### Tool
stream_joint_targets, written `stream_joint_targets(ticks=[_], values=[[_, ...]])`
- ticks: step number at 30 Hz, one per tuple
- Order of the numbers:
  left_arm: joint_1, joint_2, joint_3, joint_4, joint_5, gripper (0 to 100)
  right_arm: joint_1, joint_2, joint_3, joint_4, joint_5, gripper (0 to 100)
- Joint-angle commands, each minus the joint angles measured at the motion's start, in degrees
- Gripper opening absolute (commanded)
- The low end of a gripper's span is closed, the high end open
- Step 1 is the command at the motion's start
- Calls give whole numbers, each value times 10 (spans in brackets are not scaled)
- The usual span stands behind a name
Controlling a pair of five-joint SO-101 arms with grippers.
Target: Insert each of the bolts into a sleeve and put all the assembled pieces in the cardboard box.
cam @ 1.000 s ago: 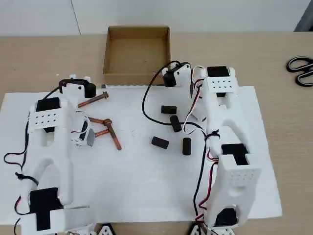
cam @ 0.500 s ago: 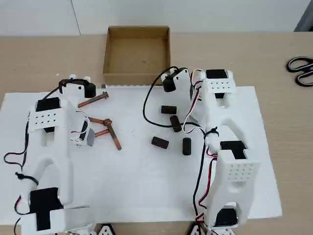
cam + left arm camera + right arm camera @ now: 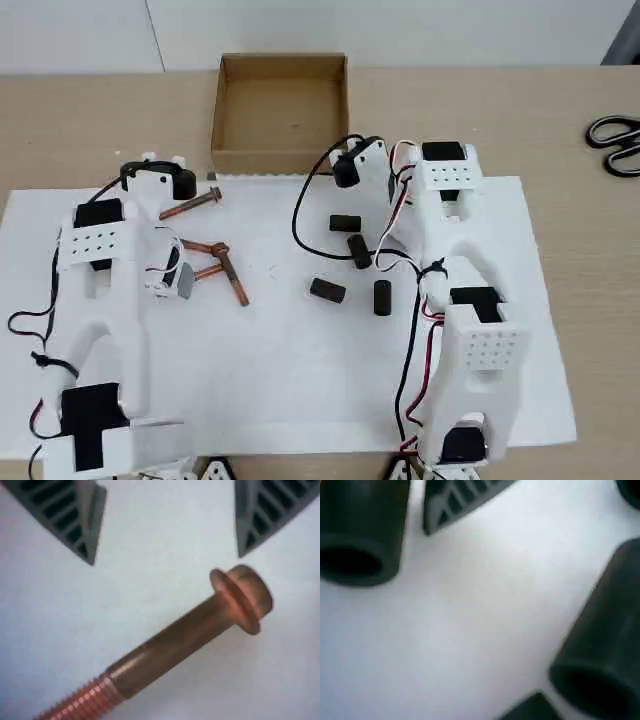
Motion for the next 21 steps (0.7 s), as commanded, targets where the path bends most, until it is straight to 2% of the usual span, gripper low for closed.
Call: stream_joint_targets(ticks=[1,7,15,21], values=[[0,-3,-21,0,-1,174,0,4,-9,-22,3,31],[-1,-3,-15,0,-2,174,2,1,-9,-17,1,7],[1,-3,40,-29,-3,174,0,-80,-10,0,-64,6],[-1,-4,17,-15,2,173,-11,-181,-10,91,-123,6]])
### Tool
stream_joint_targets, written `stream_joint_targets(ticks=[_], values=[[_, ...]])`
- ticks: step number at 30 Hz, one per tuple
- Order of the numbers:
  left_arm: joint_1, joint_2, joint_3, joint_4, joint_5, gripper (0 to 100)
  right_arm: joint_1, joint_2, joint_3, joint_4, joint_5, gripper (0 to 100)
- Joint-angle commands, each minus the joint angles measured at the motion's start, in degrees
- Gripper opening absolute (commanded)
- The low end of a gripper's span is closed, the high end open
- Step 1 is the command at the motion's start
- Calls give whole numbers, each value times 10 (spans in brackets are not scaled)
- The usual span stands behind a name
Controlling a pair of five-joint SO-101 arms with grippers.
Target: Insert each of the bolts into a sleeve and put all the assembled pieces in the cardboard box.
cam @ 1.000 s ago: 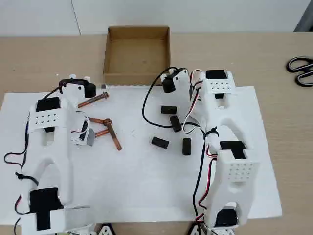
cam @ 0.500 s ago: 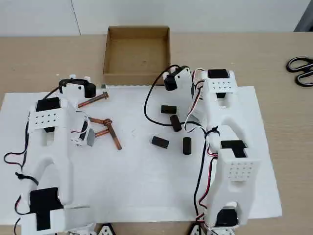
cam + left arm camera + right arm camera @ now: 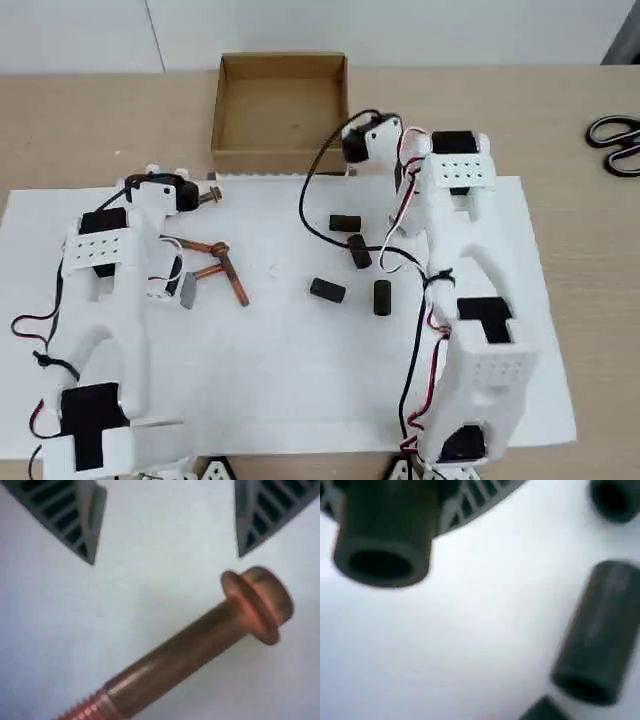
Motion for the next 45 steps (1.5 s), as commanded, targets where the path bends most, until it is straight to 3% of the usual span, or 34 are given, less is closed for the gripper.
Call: stream_joint_targets(ticks=[1,7,12,21,28,36,45], values=[[-2,-3,-40,20,6,173,-9,-82,-11,65,-40,5],[-2,-2,-188,136,28,138,19,-127,-7,126,-116,4],[-11,48,-309,208,55,135,58,-145,-7,128,-127,4],[-105,211,-337,200,66,126,131,-143,-6,126,-151,4],[-92,215,-360,170,61,87,137,-143,26,116,-149,6],[-96,220,-424,137,62,156,135,-144,55,94,-149,6],[-105,280,-425,88,76,161,134,-144,55,84,-149,6]])
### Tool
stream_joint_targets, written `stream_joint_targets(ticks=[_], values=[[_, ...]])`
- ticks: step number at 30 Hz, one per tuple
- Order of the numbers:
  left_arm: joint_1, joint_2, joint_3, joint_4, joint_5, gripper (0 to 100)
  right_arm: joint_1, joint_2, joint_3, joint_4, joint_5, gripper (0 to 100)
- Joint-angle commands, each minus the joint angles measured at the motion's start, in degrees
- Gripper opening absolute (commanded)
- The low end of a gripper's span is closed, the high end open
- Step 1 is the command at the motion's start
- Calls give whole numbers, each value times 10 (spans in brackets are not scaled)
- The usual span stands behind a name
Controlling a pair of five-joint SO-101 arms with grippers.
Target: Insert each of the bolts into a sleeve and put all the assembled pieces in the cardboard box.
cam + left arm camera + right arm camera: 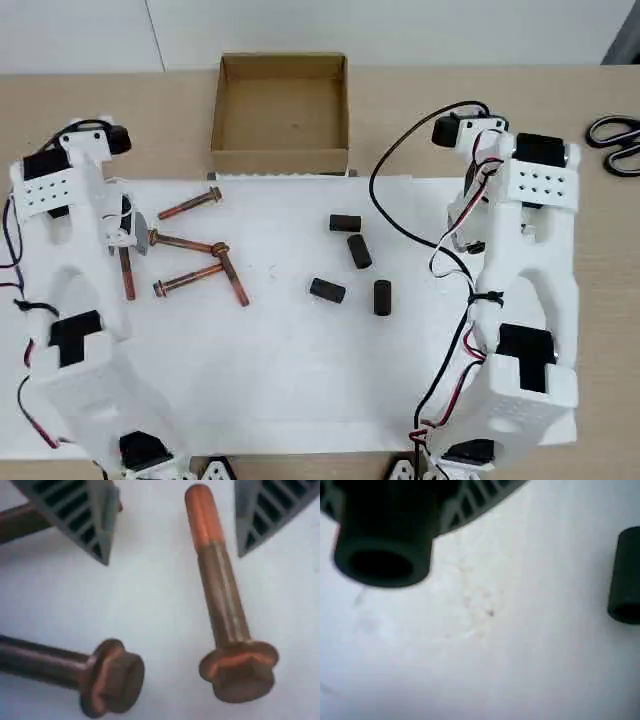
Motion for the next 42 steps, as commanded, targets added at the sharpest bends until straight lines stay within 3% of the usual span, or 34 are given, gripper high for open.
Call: stream_joint_targets(ticks=[1,18,42], values=[[-8,9,-23,-30,6,161,3,-32,-3,-7,-4,6],[-10,35,-22,-85,7,160,3,-31,-3,-4,-3,6],[-14,78,-20,-92,60,159,3,-31,-3,-4,-3,6]])
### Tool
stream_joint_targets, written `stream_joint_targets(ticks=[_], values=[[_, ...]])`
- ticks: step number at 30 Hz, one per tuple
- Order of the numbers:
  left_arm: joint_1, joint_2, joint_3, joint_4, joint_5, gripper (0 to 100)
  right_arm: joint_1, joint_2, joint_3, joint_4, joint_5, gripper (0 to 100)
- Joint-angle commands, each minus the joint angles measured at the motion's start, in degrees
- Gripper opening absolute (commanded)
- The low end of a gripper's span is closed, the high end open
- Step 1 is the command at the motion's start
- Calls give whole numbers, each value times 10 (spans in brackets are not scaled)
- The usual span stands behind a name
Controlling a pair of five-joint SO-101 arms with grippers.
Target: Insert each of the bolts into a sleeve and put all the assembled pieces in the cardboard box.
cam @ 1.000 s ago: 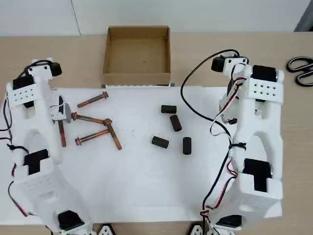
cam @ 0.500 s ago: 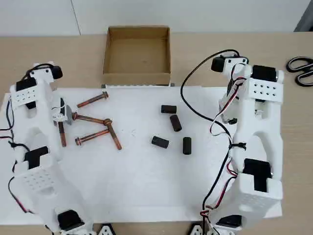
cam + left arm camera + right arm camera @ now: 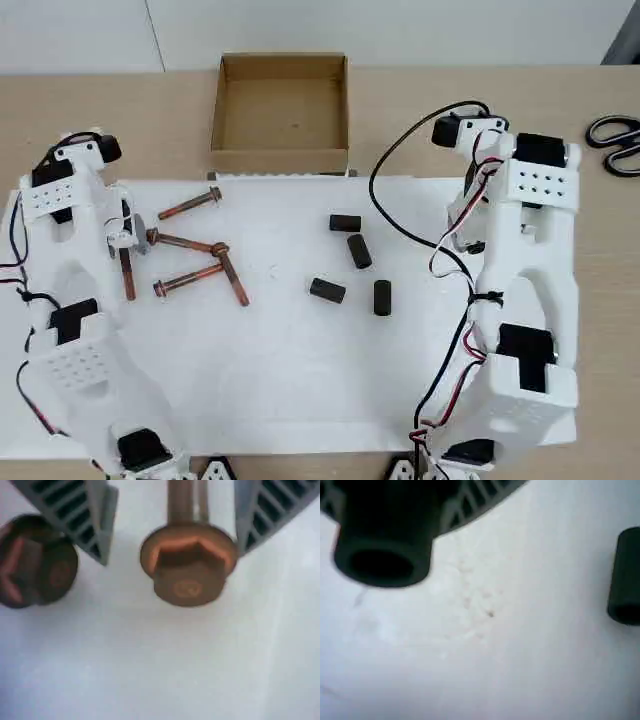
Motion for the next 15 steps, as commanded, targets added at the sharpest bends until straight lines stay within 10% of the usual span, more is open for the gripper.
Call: stream_joint_targets(ticks=[1,15], values=[[-3,6,-20,-11,3,159,3,-31,-3,-4,-3,6],[-2,33,-21,-21,3,107,3,-31,-3,-4,-3,6]])
